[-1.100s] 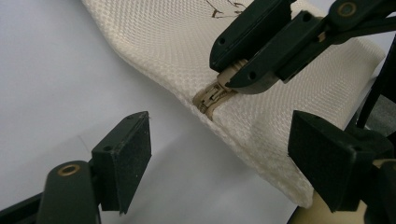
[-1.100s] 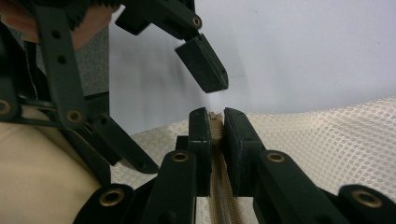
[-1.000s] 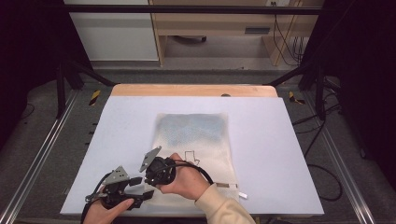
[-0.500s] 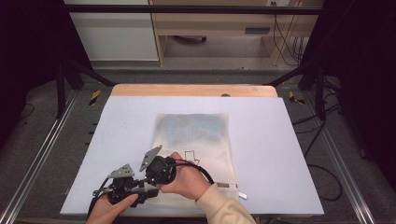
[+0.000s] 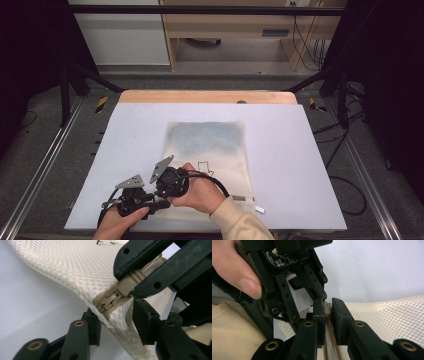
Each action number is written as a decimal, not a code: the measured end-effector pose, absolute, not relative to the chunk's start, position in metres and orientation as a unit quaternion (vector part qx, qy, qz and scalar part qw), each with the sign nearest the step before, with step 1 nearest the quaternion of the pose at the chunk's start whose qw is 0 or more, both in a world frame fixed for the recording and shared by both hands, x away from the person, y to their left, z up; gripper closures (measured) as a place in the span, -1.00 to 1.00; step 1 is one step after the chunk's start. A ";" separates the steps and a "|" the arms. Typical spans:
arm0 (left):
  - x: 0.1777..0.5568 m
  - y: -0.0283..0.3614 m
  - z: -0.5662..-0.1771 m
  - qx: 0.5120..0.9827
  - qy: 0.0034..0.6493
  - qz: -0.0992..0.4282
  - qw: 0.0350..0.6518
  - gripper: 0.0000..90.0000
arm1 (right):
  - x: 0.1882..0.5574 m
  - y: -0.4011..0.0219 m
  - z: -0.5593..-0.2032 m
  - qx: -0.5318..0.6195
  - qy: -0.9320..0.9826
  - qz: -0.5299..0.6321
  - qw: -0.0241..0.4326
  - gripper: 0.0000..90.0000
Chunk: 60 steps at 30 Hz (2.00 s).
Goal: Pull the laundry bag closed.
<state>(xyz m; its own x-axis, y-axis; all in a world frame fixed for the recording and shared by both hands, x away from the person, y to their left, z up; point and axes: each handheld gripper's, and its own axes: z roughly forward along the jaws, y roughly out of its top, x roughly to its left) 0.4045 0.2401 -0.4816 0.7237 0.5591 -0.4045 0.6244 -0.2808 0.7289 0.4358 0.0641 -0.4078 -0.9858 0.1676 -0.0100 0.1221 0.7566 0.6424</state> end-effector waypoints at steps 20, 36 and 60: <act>0.409 0.241 -0.482 0.801 0.378 -0.037 0.463 0.83 | 0.436 0.057 -0.415 0.086 0.946 0.311 0.040 0.83; 0.408 0.242 -0.478 0.797 0.383 -0.034 0.465 0.85 | 0.435 0.052 -0.415 0.085 0.954 0.283 0.046 0.83; 0.407 0.240 -0.477 0.818 0.380 -0.022 0.431 0.87 | 0.432 0.054 -0.413 0.070 0.951 0.293 0.063 0.83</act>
<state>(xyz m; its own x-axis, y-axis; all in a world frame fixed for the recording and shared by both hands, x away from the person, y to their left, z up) 0.4070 0.2398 -0.4773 0.7098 0.6029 -0.3641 0.6413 -0.3395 0.6881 0.4316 0.0541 -0.4129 -0.9822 0.1707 -0.0783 0.0970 0.8182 0.5667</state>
